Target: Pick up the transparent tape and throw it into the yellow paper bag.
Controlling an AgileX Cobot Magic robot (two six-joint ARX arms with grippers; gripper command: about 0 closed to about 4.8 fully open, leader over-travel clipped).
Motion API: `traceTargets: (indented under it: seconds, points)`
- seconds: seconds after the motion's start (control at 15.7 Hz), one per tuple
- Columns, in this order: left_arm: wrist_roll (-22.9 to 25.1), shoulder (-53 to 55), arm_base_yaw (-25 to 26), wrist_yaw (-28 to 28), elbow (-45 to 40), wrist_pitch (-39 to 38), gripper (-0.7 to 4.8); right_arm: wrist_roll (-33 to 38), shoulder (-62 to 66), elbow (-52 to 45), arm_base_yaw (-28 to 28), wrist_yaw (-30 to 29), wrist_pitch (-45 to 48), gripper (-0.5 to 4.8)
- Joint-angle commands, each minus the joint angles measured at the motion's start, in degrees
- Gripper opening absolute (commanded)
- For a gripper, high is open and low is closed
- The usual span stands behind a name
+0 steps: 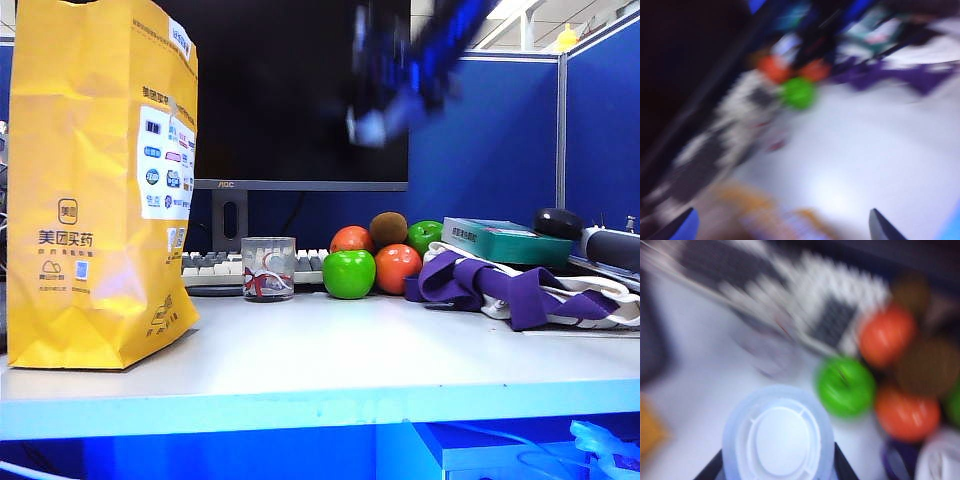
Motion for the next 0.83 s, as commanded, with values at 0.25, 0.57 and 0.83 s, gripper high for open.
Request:
traceTargets:
  seconds: [0.25,0.57,0.83]
  points:
    - [0.0,-7.6,19.7,10.1,1.2,-10.6,4.79,1.6,-5.4,8.2,3.8,-13.5,-7.6,1.49]
    - [2.0,-12.3,35.0,33.5,1.2,-15.3,4.79,1.5,-6.7,8.2,13.9,-17.2,-9.1,1.49]
    - [5.6,-14.4,35.5,40.2,1.2,-19.1,4.79,1.1,-6.7,8.2,20.8,-17.6,-6.9,1.49]
